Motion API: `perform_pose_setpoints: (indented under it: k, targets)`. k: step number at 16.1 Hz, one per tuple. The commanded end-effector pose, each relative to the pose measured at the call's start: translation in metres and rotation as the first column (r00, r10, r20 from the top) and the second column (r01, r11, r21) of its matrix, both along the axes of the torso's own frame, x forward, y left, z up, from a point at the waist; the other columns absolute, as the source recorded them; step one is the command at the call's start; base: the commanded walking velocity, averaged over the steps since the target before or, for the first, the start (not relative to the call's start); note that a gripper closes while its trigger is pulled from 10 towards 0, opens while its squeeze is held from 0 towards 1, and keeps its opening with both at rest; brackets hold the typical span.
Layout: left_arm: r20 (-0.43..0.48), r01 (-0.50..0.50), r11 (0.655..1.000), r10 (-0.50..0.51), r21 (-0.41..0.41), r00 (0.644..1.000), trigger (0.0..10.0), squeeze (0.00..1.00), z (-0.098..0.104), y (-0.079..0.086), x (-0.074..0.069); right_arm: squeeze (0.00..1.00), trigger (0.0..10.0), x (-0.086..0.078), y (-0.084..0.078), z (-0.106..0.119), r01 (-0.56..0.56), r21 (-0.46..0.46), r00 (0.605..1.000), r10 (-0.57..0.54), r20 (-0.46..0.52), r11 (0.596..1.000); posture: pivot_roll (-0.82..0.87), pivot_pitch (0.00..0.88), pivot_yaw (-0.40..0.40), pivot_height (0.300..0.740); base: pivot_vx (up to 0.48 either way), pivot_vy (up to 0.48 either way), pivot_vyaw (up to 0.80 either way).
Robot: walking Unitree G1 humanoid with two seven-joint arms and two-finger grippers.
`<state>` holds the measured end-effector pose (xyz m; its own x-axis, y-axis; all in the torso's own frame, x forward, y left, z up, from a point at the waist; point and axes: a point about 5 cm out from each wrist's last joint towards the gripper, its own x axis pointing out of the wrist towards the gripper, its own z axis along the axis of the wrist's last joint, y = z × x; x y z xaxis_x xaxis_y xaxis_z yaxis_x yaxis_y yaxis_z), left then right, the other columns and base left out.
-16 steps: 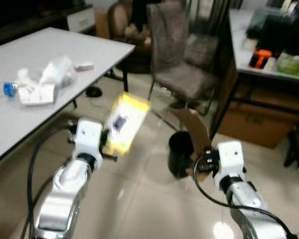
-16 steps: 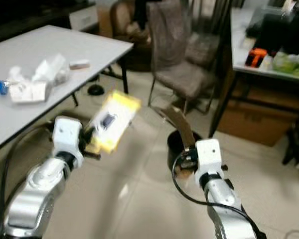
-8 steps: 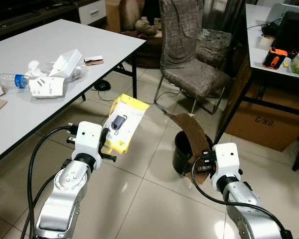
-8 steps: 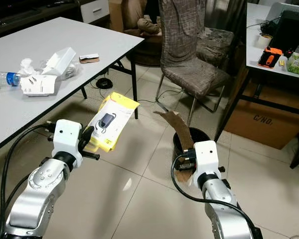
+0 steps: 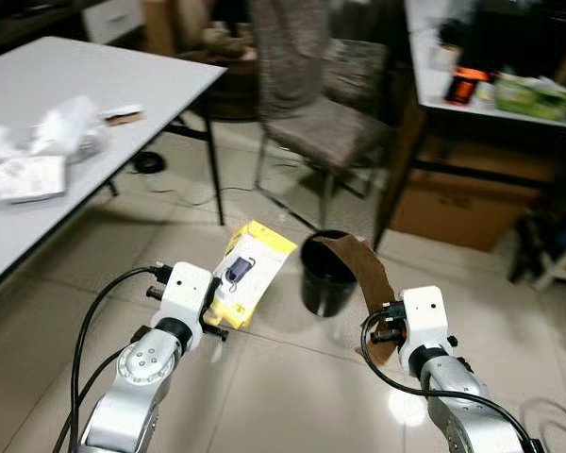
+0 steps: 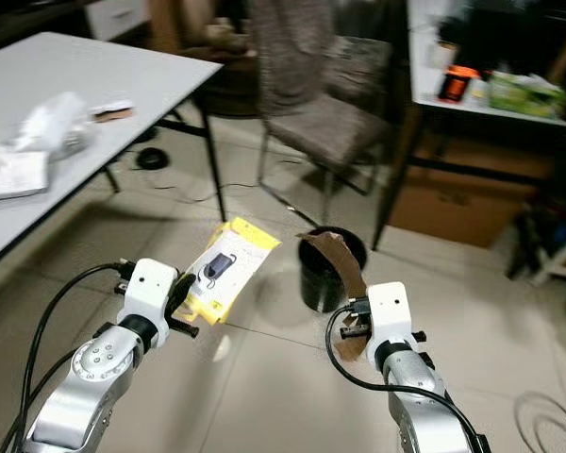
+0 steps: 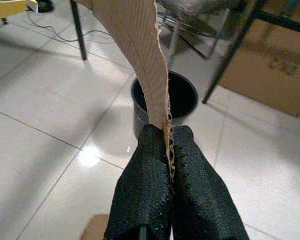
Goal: Picking trash to rubbish bin
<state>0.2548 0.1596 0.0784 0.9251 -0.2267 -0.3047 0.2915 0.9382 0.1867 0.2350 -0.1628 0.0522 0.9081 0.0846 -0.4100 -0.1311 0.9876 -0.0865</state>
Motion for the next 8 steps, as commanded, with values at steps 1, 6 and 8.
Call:
perform_pose_setpoints:
  k: [1,6,8]
  targets:
    - [0.017,0.014,1.000,-0.014,0.010,1.000,10.0,0.00,0.0020,-0.0016,0.0034,0.00,10.0,0.0042,-0.0021,0.0041,0.008,-0.005,1.000,-0.008,0.026,1.000,-0.03,0.003,-0.036,0.740,0.270,0.000,0.00]
    - [0.028,0.012,1.000,-0.013,0.011,1.000,10.0,0.00,0.0019,0.0002,0.0074,0.00,10.0,0.0055,-0.0052,-0.0002,0.028,0.000,0.999,-0.028,0.026,1.000,-0.03,0.006,-0.036,0.740,0.282,0.000,0.00]
    - [0.031,0.007,1.000,-0.008,0.010,1.000,10.0,0.00,0.0020,0.0017,0.0088,0.00,10.0,0.0070,-0.0062,0.0001,0.027,-0.002,0.999,-0.027,0.029,1.000,-0.03,0.008,-0.035,0.740,0.311,0.000,0.00]
